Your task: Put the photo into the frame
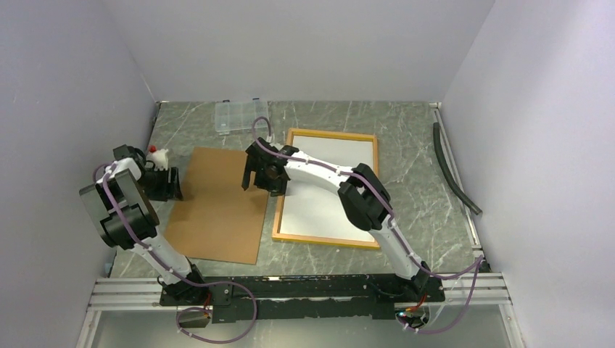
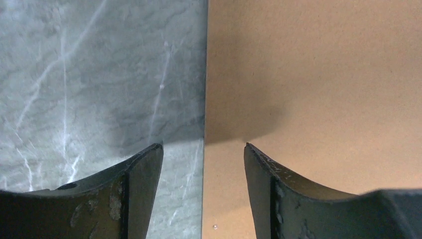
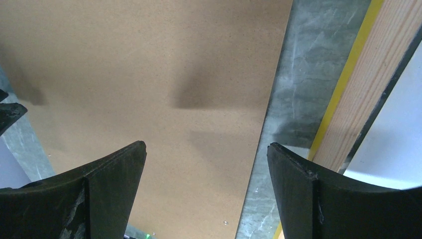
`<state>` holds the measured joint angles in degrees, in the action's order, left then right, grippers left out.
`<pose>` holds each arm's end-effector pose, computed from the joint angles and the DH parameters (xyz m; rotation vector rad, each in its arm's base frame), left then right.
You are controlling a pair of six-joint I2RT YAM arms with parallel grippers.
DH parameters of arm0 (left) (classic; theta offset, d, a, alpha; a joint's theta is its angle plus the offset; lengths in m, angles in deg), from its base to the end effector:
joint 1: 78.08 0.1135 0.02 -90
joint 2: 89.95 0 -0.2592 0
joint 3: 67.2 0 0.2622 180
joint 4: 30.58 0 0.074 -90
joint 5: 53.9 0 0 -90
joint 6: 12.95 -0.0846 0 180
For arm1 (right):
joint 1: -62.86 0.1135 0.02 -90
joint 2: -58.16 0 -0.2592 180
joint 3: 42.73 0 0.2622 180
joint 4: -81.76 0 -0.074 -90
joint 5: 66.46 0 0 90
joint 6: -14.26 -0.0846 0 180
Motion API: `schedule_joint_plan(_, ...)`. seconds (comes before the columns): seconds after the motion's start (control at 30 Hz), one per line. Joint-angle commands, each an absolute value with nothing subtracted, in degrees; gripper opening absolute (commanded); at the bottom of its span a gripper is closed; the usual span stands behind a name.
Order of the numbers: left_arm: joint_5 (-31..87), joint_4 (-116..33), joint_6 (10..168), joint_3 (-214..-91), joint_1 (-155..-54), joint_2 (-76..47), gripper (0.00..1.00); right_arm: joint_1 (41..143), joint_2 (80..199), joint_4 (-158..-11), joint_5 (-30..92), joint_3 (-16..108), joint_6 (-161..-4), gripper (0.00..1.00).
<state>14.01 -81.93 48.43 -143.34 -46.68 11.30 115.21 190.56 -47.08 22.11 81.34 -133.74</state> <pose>0.3099 0.1519 0.1083 -0.0030 2.7320 -0.2995 0.3283 0.4221 0.1303 0.1452 2.7521 0.5974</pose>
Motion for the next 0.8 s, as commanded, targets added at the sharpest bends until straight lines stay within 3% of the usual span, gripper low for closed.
schedule_joint_plan(0.0,16.9,-78.1,49.1,-140.7,-49.2,13.3,0.65,115.5,191.9,-45.7,22.0,83.6,-135.9,0.96)
schedule_joint_plan(0.23,13.1,-82.0,47.7,-141.7,-51.0,15.5,0.44,115.3,190.8,-53.6,28.0,80.4,-137.6,0.96)
schedule_joint_plan(0.77,9.1,-90.4,41.4,-146.4,-57.0,20.9,0.40,111.7,173.7,-73.6,33.9,66.0,-145.0,0.96)
